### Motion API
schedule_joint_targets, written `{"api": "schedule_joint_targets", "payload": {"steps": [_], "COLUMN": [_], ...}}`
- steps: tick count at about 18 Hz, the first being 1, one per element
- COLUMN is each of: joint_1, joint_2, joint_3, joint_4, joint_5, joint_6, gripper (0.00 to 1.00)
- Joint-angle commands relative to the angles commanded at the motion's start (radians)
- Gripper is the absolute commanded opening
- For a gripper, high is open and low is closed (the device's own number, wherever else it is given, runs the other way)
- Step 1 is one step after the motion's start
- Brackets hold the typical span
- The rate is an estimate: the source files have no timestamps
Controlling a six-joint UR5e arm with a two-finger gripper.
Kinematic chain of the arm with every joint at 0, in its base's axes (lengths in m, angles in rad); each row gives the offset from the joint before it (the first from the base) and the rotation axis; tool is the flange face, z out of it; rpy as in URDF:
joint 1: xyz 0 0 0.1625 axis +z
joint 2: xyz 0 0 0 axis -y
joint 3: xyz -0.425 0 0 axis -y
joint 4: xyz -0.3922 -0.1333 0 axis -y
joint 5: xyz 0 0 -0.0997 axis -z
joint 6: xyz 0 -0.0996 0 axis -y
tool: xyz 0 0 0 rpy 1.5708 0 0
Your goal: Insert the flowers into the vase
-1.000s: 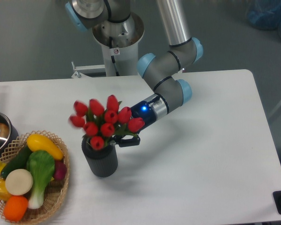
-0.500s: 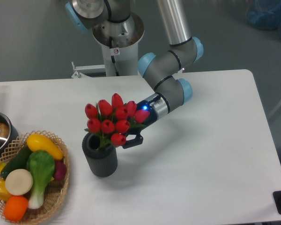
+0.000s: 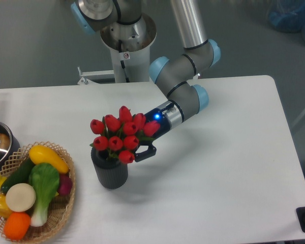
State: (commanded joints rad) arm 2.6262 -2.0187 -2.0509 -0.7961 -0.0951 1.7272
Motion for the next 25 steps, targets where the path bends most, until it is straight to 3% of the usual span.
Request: {"api": "schedule_joint_targets", "payload": {"steps": [4,10,14,20,25], "joint_1": [0.003,0.014,0.054,0.083,0.100], "joint_2": [0.000,0.003,0.054,0.124,0.186], "joint_3": [-0.003,0.005,0.003,0.005,0.005], "joint_4": [0.000,0.000,-0.003,-0.005,-0.005], "joint_5": [0.000,0.012,0.122,0.158,0.360], "joint_6": [0.000,0.011,-0.001,-0.008,-0.009], "gripper": [0.99,1.00,1.00,1.00,1.00]}}
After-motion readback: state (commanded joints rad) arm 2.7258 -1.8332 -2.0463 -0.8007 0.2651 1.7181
